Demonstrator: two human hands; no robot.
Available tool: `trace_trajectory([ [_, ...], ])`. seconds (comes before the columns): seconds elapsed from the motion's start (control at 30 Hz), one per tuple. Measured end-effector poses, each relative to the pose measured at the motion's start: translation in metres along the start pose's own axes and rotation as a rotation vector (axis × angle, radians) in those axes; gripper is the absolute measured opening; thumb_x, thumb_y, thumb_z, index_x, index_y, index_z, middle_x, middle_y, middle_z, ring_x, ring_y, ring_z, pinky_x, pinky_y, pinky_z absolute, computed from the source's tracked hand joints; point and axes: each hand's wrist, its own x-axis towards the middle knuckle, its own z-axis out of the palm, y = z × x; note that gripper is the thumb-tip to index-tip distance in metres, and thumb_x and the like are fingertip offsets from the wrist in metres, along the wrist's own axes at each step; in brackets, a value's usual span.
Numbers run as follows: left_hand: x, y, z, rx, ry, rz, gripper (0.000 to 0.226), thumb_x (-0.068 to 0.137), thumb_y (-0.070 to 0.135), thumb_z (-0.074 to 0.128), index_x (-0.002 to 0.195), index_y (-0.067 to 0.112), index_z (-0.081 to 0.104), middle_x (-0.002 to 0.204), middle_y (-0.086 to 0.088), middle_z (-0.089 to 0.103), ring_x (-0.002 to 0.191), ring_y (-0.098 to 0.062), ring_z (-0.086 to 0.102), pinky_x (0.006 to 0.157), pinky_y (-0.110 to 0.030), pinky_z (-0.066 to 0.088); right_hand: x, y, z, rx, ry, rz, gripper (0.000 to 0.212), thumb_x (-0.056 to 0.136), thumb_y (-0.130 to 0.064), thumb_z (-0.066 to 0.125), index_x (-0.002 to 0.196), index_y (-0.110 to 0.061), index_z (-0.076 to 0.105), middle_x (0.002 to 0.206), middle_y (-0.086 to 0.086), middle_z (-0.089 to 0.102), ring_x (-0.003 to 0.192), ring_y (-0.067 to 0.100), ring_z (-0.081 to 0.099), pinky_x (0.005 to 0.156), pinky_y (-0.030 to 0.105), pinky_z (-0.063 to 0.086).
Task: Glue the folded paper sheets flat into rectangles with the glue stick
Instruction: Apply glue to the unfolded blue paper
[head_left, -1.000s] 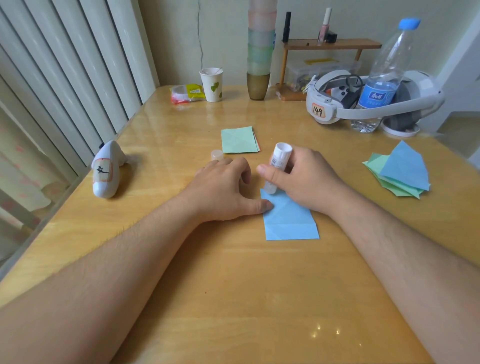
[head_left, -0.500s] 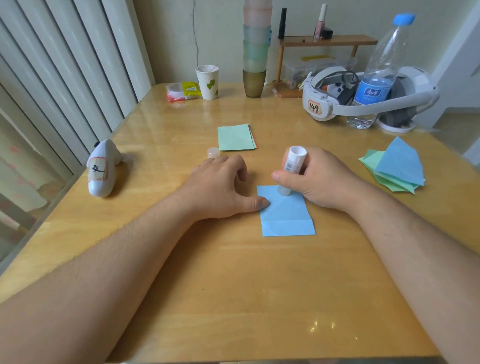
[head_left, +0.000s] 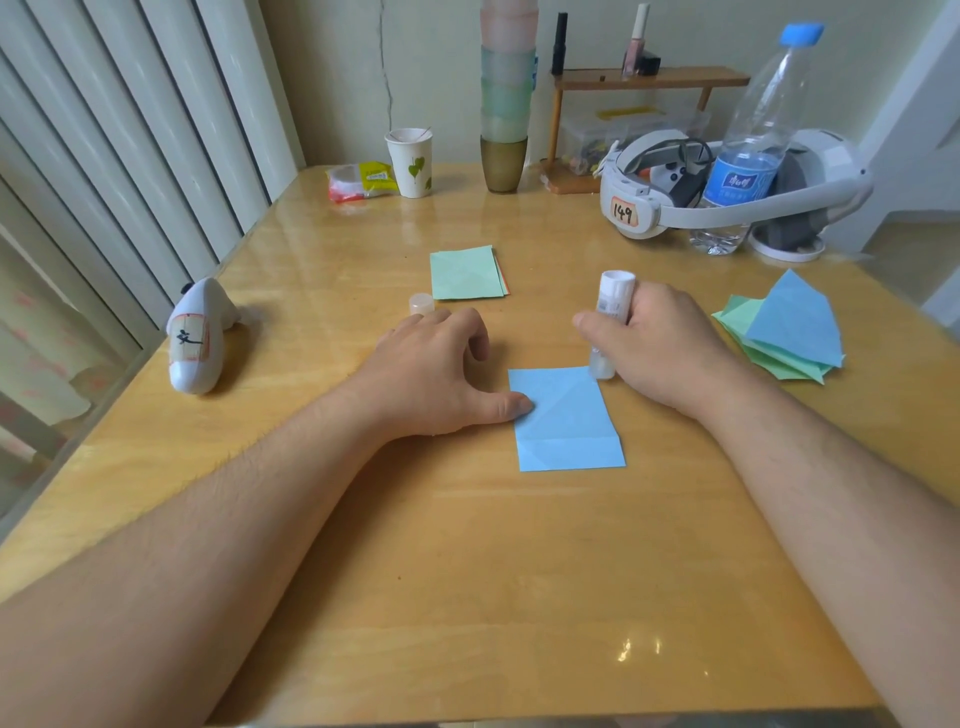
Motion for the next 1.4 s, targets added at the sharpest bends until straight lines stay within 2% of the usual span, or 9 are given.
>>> trace_trajectory([
  [0.07,-0.001,0.0,-0.001,-0.002,-0.003,0.0,0.06,0.067,0.08,0.07,0.099,0.035,0.048,0.099,0.017,0.05,0.098,-0.016,0.049,0.088,-0.037,0.042,0.0,-0.002,-0.003,0.027,0.121,0.019,0.038,0.095,-0.043,0.063,0.073,-0.013,0.056,0.075,0.001,0.064,0.071,0.017,0.059,0.057,0.029,0.04],
  [0.13,-0.001,0.001,-0.001,0.003,-0.003,0.005,0.059,0.068,0.08,0.069,0.099,0.035,0.048,0.098,0.018,0.049,0.098,-0.015,0.048,0.089,-0.038,0.042,-0.001,-0.007,-0.003,0.077,0.158,-0.006,0.039,0.095,-0.043,0.063,0.073,-0.011,0.056,0.073,0.002,0.064,0.069,0.017,0.058,0.057,0.028,0.041],
  [0.3,-0.002,0.001,-0.001,0.015,-0.017,0.006,0.064,0.06,0.088,0.063,0.095,0.038,0.044,0.097,0.017,0.05,0.097,-0.015,0.048,0.089,-0.039,0.043,-0.005,-0.019,0.016,0.151,-0.01,-0.134,0.042,0.09,-0.053,0.067,0.083,-0.012,0.063,0.077,0.004,0.07,0.073,0.021,0.063,0.066,0.034,0.051],
  [0.43,-0.002,0.002,-0.002,0.01,-0.026,-0.001,0.071,0.051,0.094,0.056,0.094,0.038,0.044,0.099,0.017,0.051,0.096,-0.014,0.049,0.089,-0.038,0.044,-0.003,-0.023,0.025,0.163,-0.106,-0.199,0.032,0.09,-0.049,0.073,0.083,-0.019,0.063,0.076,0.001,0.07,0.069,0.015,0.06,0.068,0.035,0.051],
  [0.57,-0.002,0.003,-0.002,0.019,-0.029,-0.006,0.069,0.053,0.092,0.058,0.093,0.038,0.042,0.098,0.017,0.049,0.096,-0.015,0.047,0.089,-0.038,0.043,-0.004,-0.025,0.03,0.155,-0.175,-0.22,0.044,0.077,-0.065,0.066,0.084,-0.022,0.062,0.078,0.002,0.07,0.075,0.025,0.063,0.072,0.044,0.054],
  [0.73,-0.003,0.003,-0.002,0.019,-0.025,-0.009,0.071,0.052,0.093,0.057,0.095,0.038,0.045,0.098,0.016,0.051,0.097,-0.015,0.048,0.091,-0.04,0.045,-0.002,-0.026,0.028,0.085,-0.181,-0.222,0.033,0.087,-0.052,0.074,0.082,-0.022,0.06,0.069,-0.006,0.063,0.063,0.01,0.051,0.066,0.036,0.048],
  [0.9,-0.004,0.002,-0.002,0.011,-0.034,-0.007,0.07,0.053,0.094,0.056,0.094,0.038,0.044,0.099,0.016,0.051,0.097,-0.015,0.048,0.093,-0.04,0.046,-0.002,-0.015,0.017,0.08,-0.207,-0.195,0.034,0.086,-0.047,0.077,0.083,-0.017,0.062,0.074,0.001,0.067,0.066,0.012,0.054,0.066,0.039,0.05],
  [1.03,-0.004,0.002,-0.003,0.022,-0.042,-0.002,0.067,0.059,0.091,0.062,0.097,0.039,0.046,0.101,0.016,0.051,0.099,-0.015,0.048,0.094,-0.039,0.045,-0.001,0.0,0.005,0.109,-0.213,-0.148,0.025,0.086,-0.042,0.077,0.079,-0.023,0.063,0.067,-0.014,0.065,0.062,0.005,0.054,0.065,0.031,0.046],
  [1.4,-0.003,0.002,-0.002,0.026,-0.021,0.005,0.066,0.063,0.088,0.068,0.099,0.036,0.049,0.102,0.015,0.052,0.1,-0.015,0.049,0.096,-0.041,0.046,0.0,0.005,0.0,0.033,-0.176,-0.094,0.029,0.089,-0.047,0.071,0.081,-0.02,0.062,0.076,-0.001,0.065,0.073,0.019,0.059,0.071,0.041,0.051],
])
